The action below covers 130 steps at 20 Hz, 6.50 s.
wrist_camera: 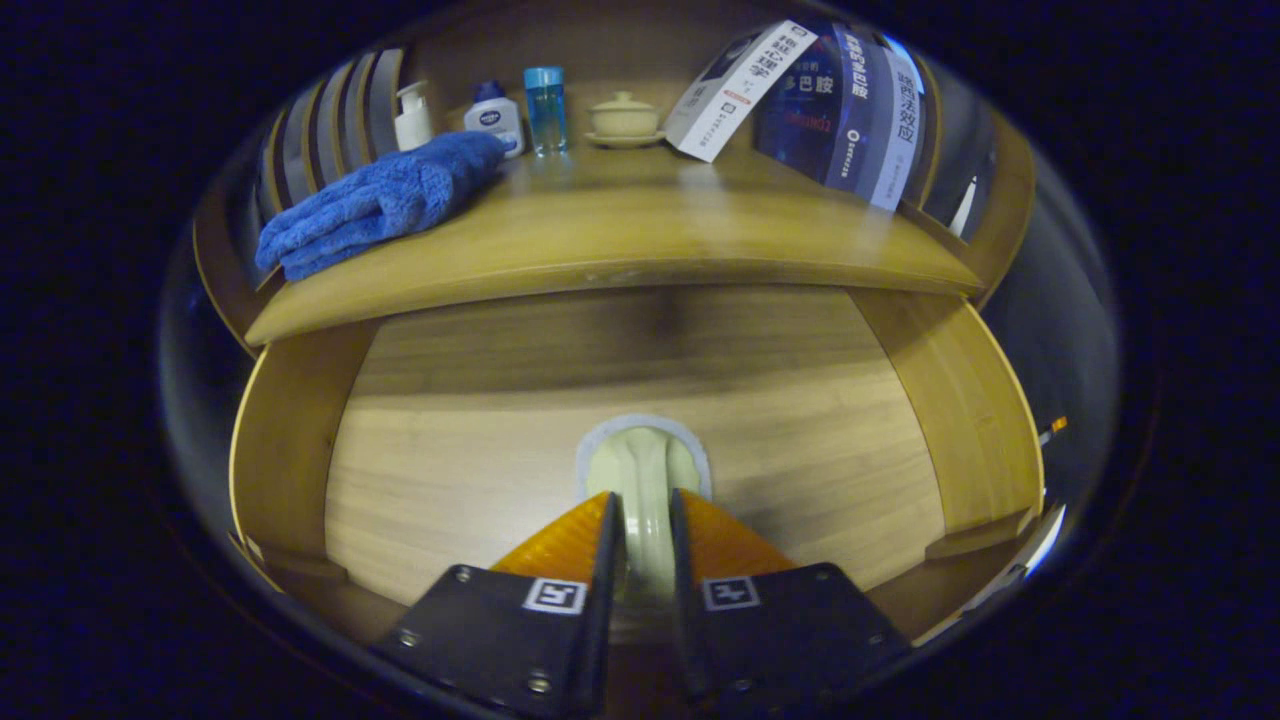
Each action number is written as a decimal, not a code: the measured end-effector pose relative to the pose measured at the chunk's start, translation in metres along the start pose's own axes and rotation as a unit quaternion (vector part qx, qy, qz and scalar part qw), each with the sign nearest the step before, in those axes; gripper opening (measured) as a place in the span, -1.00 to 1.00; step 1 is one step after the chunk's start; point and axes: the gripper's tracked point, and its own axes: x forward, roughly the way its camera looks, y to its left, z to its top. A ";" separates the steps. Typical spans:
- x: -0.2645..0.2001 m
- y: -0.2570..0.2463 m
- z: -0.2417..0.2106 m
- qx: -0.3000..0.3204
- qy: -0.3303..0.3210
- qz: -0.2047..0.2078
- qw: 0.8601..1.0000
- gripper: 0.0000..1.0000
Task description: Pull open the drawer, take out the items inside it, and place them on the countertop above the cabinet.
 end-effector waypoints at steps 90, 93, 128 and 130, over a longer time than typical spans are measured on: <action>-0.046 0.018 0.195 0.120 -0.194 -0.029 0.973 -0.87; -0.031 0.016 0.210 0.122 -0.187 -0.010 0.975 -0.87; -0.169 0.042 -0.020 0.047 -0.429 0.053 0.900 0.85; -0.163 0.041 -0.031 0.052 -0.424 0.060 0.902 0.87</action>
